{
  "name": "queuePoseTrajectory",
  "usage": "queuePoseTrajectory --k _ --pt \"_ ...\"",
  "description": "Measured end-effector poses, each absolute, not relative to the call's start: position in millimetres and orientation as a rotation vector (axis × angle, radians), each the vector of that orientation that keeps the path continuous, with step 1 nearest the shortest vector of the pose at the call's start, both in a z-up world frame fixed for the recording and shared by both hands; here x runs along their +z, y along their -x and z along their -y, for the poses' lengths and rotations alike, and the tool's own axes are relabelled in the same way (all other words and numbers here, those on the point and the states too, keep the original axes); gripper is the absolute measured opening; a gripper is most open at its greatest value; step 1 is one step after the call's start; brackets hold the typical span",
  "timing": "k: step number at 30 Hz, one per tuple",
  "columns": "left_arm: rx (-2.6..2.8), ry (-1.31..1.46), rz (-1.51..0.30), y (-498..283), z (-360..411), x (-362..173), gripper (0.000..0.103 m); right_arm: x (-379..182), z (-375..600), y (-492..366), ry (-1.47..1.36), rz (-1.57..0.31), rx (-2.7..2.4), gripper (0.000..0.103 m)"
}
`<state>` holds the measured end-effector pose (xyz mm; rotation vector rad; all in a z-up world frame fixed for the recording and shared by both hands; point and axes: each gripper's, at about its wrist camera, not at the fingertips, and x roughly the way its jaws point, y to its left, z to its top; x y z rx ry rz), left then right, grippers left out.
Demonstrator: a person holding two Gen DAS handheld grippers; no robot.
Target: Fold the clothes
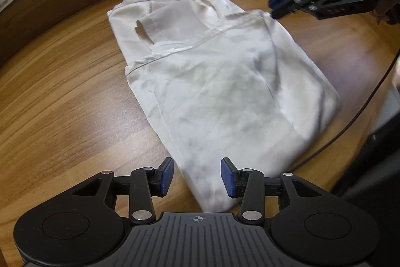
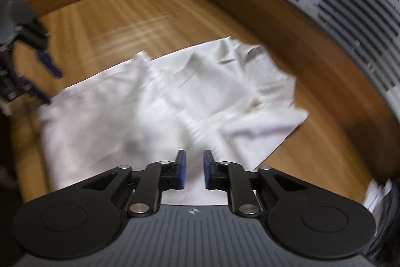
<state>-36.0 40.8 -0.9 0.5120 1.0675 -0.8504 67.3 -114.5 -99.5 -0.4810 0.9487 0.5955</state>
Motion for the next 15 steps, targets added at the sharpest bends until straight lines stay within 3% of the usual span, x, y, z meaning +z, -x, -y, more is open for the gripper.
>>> queuePoseTrajectory --k 4,8,15 --pt "-0.911 -0.551 -1.064 45 -44 -1 0.053 -99 123 -28 0.43 -0.995 0.635 0.026" --pt "-0.953 -0.595 -1.073 51 -43 -7 0.055 -110 115 -2 0.445 -1.023 0.657 0.043" --pt "-0.977 -0.657 -1.108 60 -37 -22 0.058 -132 104 23 0.507 -1.048 0.657 0.044"
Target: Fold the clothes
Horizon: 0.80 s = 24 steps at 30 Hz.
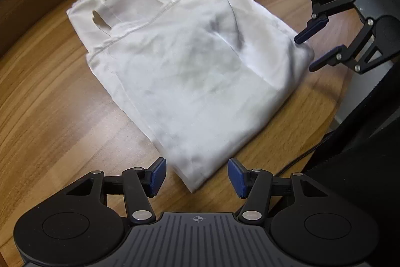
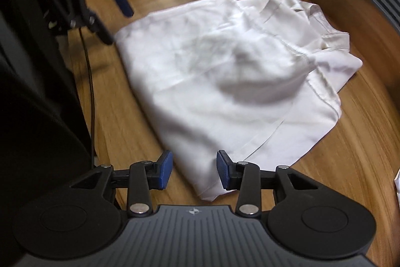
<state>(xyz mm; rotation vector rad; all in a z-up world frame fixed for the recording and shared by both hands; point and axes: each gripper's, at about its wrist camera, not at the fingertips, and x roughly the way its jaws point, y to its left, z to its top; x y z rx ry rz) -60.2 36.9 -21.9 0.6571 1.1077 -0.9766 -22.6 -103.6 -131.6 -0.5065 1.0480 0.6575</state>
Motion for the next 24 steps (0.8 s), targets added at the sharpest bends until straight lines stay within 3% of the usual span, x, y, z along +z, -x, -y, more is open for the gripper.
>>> queuePoseTrajectory --k 6,8,10,12,15,24 --pt "-0.958 -0.672 -1.139 64 -38 -36 0.056 -150 94 43 0.559 -1.069 0.658 0.044" --pt "-0.945 -0.675 -1.137 64 -39 -39 0.042 -157 91 50 0.577 -1.076 0.658 0.043" --pt "-0.937 -0.664 -1.135 64 -41 -38 0.016 -160 89 54 0.595 -1.075 0.655 0.034" --pt "-0.929 -0.639 -1.117 63 -44 -33 0.004 -157 90 52 0.59 -1.071 0.643 0.009" --pt "-0.931 -0.601 -1.093 61 -48 -19 0.004 -145 97 50 0.543 -1.067 0.64 0.004" --pt "-0.929 -0.429 -1.013 33 -56 54 0.004 -76 118 37 0.425 -1.011 0.551 0.003"
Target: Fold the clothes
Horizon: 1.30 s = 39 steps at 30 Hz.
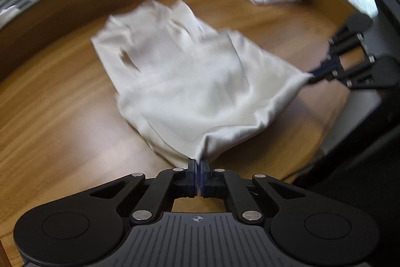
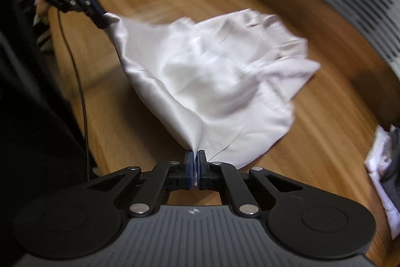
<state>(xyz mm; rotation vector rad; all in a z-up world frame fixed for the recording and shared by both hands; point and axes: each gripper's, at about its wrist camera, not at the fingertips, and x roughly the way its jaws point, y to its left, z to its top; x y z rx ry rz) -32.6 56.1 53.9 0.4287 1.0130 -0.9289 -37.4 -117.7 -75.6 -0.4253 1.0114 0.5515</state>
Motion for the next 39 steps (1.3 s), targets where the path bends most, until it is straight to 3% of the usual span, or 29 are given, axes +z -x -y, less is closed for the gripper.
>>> queuePoseTrajectory --k 11,26,29,32,39 --pt "-0.781 -0.341 -0.922 -49 -25 74 0.004 -50 120 -60 0.474 -0.921 0.393 0.002" --pt "-0.662 -0.341 -1.083 -122 3 -13 0.005 -147 110 -152 0.505 -1.078 0.434 0.003" --pt "-0.654 -0.351 -1.1 -128 3 -23 0.015 -149 110 -153 0.493 -1.081 0.432 0.007" --pt "-0.666 -0.371 -1.053 -124 -6 -11 0.018 -141 115 -150 0.476 -1.07 0.427 0.022" --pt "-0.782 -0.39 -1.032 -97 -31 15 0.037 -109 137 -119 0.402 -1.047 0.42 0.039"
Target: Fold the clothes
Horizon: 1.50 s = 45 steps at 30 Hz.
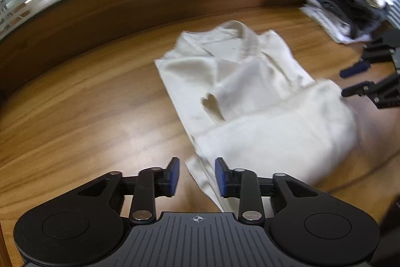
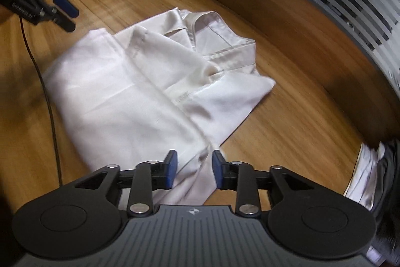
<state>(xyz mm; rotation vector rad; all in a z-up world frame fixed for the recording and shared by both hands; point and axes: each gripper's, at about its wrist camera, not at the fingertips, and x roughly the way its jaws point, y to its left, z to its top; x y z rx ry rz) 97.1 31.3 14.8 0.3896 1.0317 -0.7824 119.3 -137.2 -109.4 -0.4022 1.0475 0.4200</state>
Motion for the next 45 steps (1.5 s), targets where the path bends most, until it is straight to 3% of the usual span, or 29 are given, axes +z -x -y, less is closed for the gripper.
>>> queuePoseTrajectory --k 2,5,8,16,18,19,20,21,24,37,45 --pt "-0.818 -0.385 -1.049 -85 -35 13 0.046 -108 139 -104 0.387 -1.062 0.43 0.044" --pt "-0.839 -0.385 -1.078 -69 -33 2 0.047 -112 140 -81 0.374 -1.097 0.452 0.046" --pt "-0.846 -0.392 -1.101 -59 -28 -10 0.052 -127 137 -64 0.359 -1.14 0.467 0.057" --pt "-0.857 -0.434 -1.12 -38 -14 -35 0.054 -161 115 -54 0.314 -1.14 0.445 0.057" --pt "-0.858 -0.449 -1.105 -35 -13 -37 0.052 -167 112 -55 0.305 -1.13 0.42 0.048" --pt "-0.859 -0.452 -1.097 -34 -14 -38 0.029 -167 112 -55 0.3 -1.109 0.414 0.043" --pt "-0.868 -0.451 -1.088 -32 -16 -37 0.012 -167 111 -54 0.308 -1.097 0.405 0.028" --pt "-0.876 -0.443 -1.068 -29 -19 -35 0.006 -166 111 -53 0.317 -1.085 0.397 0.017" --pt "-0.89 -0.42 -0.997 -19 -28 -19 0.004 -154 112 -47 0.305 -1.049 0.396 0.007" --pt "-0.944 -0.308 -0.899 -13 -50 74 0.004 -54 126 -26 0.243 -0.983 0.421 0.005" --pt "-0.815 -0.373 -0.873 -68 -7 65 0.004 -52 140 -102 0.236 -0.983 0.379 0.005"
